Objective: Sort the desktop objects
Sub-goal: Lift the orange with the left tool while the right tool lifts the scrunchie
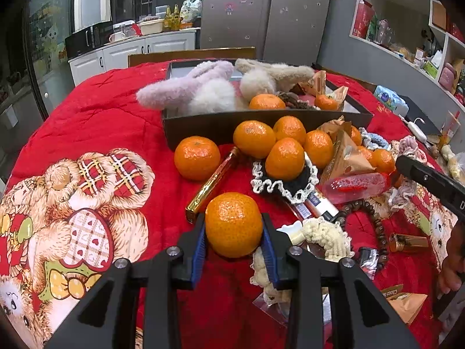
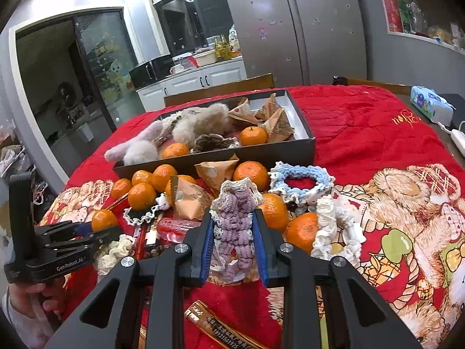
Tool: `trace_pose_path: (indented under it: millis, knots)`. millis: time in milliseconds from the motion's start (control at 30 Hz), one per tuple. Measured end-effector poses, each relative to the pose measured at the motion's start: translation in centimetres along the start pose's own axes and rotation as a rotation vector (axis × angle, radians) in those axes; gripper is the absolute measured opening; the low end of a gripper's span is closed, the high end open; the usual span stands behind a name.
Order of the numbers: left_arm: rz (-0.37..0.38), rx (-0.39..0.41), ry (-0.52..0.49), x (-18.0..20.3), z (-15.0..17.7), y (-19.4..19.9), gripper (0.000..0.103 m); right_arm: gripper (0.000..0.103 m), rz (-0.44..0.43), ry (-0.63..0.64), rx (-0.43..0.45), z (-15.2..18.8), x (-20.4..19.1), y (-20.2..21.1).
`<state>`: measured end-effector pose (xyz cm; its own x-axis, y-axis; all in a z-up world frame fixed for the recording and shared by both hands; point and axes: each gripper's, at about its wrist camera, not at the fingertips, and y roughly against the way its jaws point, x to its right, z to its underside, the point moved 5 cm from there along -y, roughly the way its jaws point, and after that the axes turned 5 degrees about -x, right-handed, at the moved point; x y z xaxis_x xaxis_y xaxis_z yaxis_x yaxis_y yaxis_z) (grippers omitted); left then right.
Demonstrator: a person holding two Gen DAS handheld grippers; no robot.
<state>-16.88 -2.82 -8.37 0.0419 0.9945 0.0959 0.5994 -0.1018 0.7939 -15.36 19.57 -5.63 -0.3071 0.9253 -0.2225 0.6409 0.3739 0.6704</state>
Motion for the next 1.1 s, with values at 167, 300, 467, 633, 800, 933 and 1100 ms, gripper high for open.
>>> trace_pose_path:
  millis: [167,300,467,633,800,933,1100]
  knots:
    - [-0.002,0.039,-0.009,0.3,-0.2,1.0,0.035,0.025,-0.021,0.02,0.019,0.0,-0.9,0.5]
    - [0.013,0.076,-0.02,1.0,-0.5,2.1,0.035,0.025,-0.041,0.045,0.037,0.2,-2.0,1.1]
    - [0.054,0.123,-0.02,2.3,-0.7,3.8,0.035,0.025,-0.085,0.06,0.065,0.2,-3.1,2.1]
    - [0.069,0.152,-0.006,3.9,-0.6,4.5,0.035,0.025,-0.103,0.083,0.088,0.2,-4.1,2.5]
    - [0.06,0.168,-0.022,4.8,-0.7,5.0,0.035,0.025,-0.14,0.079,0.072,0.4,-4.6,2.4]
    - [0.069,0.164,-0.027,5.2,-0.7,5.1,0.035,0.025,-0.178,0.063,0.072,0.4,-4.7,2.7]
    - [0.079,0.161,-0.038,5.7,-0.8,5.2,0.035,0.025,-0.184,0.047,0.073,0.3,-4.4,2.8]
